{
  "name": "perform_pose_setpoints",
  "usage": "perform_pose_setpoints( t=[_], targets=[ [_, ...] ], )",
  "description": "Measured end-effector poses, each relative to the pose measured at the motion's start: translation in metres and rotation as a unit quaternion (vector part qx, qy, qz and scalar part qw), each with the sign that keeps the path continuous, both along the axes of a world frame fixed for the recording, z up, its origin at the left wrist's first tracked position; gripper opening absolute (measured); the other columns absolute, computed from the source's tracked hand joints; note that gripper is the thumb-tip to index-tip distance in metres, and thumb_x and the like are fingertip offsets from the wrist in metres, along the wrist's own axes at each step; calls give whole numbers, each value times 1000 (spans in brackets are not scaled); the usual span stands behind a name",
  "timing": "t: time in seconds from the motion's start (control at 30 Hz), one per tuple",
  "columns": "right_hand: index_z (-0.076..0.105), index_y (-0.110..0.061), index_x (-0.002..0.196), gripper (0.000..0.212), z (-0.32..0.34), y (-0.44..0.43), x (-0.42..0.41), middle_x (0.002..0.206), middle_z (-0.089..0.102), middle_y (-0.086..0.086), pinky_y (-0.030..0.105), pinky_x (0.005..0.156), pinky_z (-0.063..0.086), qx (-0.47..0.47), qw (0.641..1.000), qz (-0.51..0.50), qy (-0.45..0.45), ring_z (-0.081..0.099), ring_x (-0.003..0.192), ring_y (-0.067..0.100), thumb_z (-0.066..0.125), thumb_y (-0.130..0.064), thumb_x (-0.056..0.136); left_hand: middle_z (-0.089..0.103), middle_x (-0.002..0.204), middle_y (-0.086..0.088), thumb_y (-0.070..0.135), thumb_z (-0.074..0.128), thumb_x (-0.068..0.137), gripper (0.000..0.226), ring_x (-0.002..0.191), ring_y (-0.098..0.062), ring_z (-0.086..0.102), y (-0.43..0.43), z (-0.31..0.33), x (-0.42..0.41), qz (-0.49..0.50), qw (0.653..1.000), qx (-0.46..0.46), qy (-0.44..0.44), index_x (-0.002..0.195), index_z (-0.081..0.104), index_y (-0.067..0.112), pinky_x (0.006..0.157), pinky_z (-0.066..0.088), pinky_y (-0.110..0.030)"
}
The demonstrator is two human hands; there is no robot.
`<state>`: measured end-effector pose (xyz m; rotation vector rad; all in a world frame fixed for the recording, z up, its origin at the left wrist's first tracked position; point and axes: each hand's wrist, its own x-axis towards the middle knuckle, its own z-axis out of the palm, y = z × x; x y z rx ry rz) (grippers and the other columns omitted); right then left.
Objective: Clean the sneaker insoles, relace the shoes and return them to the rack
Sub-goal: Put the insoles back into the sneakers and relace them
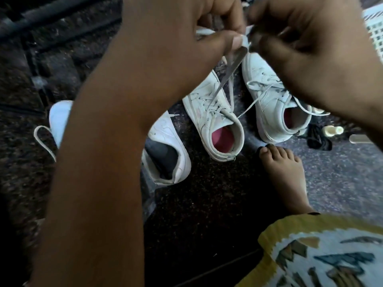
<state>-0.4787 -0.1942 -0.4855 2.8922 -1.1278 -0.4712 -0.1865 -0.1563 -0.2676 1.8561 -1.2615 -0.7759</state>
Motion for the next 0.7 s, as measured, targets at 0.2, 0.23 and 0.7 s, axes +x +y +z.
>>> perform_pose_setpoints(
  t=[0.2, 0.23, 0.7],
  targets=[
    [50, -7, 116, 37, -4, 0, -1, 114, 59, 15, 42, 68, 43, -3, 1000, 10, 0, 56, 97, 38, 47, -20, 82, 59, 87, 13, 30, 51, 92, 21, 83, 5, 52, 5, -1, -1, 18, 990, -14, -138, 98, 67, 17, 77, 34, -9],
    [50, -7, 116, 37, -4, 0, -1, 115, 59, 15, 42, 69, 44, 4, 1000, 11, -2, 56, 98, 38, 48, -20, 82, 56, 85, 17, 31, 51, 93, 21, 81, 8, 50, 5, -3, 0, 21, 987, -16, -157, 99, 67, 18, 76, 32, -6],
    [52, -7, 116, 37, -3, 0, 0, 112, 60, 13, 39, 68, 41, 0, 1000, 10, 1, 56, 95, 36, 42, -21, 82, 42, 57, 0, 0, 57, 86, 7, 48, -4, 35, 3, -69, -32, 316, 911, -252, -86, 79, 59, 1, 49, 29, -18]
  ],
)
